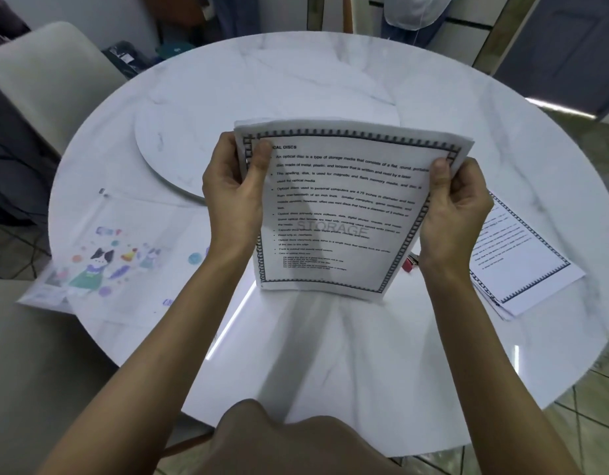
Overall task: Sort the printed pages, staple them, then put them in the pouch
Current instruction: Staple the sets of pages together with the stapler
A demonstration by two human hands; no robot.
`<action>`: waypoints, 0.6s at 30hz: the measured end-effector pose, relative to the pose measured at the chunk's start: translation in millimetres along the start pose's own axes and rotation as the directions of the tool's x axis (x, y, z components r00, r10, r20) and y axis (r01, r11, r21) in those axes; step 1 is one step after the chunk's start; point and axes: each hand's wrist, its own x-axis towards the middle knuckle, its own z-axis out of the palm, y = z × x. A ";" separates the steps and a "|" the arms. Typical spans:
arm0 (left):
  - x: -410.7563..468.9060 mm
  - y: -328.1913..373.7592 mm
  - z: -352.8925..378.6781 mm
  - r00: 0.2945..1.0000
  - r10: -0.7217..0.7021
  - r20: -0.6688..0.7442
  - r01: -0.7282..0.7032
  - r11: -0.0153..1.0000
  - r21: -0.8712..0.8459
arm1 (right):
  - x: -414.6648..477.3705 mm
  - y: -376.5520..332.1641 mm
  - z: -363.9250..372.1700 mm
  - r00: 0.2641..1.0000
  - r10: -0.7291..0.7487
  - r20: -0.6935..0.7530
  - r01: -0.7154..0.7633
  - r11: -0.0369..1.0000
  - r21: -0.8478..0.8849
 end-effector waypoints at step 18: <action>-5.5 -70.9 -12.0 0.904 -0.426 0.046 0.397 0.874 0.281 | 7.6 64.8 -13.8 0.908 0.399 0.126 -0.334 0.872 -0.357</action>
